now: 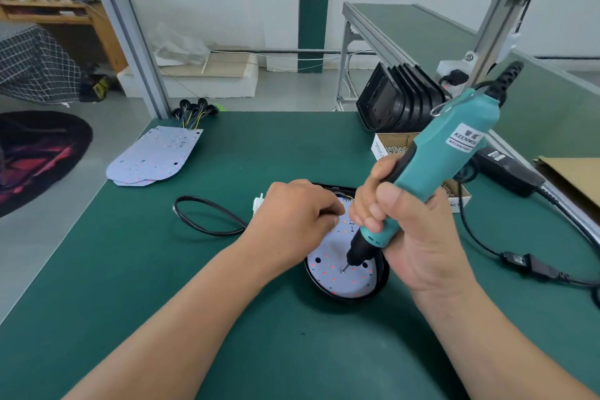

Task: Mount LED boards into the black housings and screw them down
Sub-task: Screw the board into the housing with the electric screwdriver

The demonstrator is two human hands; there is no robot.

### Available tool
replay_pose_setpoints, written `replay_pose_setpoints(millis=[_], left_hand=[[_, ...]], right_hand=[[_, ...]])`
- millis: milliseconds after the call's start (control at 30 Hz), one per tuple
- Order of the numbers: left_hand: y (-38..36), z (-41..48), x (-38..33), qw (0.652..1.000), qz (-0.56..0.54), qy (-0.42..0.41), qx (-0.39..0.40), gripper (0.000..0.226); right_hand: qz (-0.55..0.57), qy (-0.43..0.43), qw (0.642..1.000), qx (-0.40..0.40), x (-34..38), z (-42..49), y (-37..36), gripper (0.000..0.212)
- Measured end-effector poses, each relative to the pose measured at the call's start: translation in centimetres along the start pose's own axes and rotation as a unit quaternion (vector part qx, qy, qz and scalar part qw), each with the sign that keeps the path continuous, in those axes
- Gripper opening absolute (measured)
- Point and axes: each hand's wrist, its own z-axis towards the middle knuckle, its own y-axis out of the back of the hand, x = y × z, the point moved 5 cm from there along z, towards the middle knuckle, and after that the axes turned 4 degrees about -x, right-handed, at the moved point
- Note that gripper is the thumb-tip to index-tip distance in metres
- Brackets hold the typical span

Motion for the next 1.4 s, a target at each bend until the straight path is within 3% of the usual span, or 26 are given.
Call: replay_pose_setpoints(millis=[100,233,367,500,567,733,767,867,933,1100,1200,1400], left_hand=[[0.2,-0.1,0.0,1.0,-0.002,0.007,-0.009,0.049],[0.2,-0.2,-0.2,1.0,-0.017,0.022,-0.011,0.054],[0.2,-0.3,-0.1,0.999,-0.036,0.036,-0.013,0.046],[0.4,-0.3,0.0,0.997,-0.038,0.058,-0.014,0.005],[0.5,-0.3,0.0,0.997,-0.042,0.058,-0.015,0.005],[0.3,-0.4,-0.4,0.999,-0.033,0.029,-0.016,0.05],[0.3,-0.3,-0.5,0.999,-0.03,0.022,-0.014,0.05],[0.1,-0.1,-0.7,1.0,0.006,0.0,-0.009,0.017],[0.1,0.0,-0.7,1.0,0.009,-0.012,-0.019,0.016],[-0.1,-0.6,-0.3,0.984,-0.169,0.044,-0.031,0.012],[0.0,-0.7,-0.9,0.972,-0.228,0.052,-0.02,0.01],[-0.2,-0.9,-1.4,0.962,-0.264,0.072,-0.014,0.018]], right_hand=[[-0.008,-0.001,0.999,0.054,0.1,0.0,-0.9,0.01],[-0.006,-0.022,0.994,0.109,-0.2,0.1,-1.4,0.018],[-0.015,-0.026,0.992,0.125,-0.3,0.1,-1.0,0.018],[0.021,-0.025,0.994,0.105,0.2,0.3,-0.4,0.031],[0.007,-0.009,0.995,0.095,0.5,0.3,0.1,0.027],[-0.033,0.021,0.987,0.156,0.9,0.0,-0.2,0.023],[-0.022,0.026,0.989,0.146,1.0,0.1,-0.4,0.025],[0.061,0.032,0.996,0.064,1.4,0.7,0.1,0.026],[0.122,0.039,0.992,-0.007,1.6,1.3,1.4,0.014],[0.195,0.058,0.962,-0.184,2.4,2.1,5.2,0.01],[0.221,0.075,0.947,-0.222,2.8,2.2,6.3,0.004],[0.233,0.072,0.944,-0.222,2.7,2.3,6.3,0.007]])
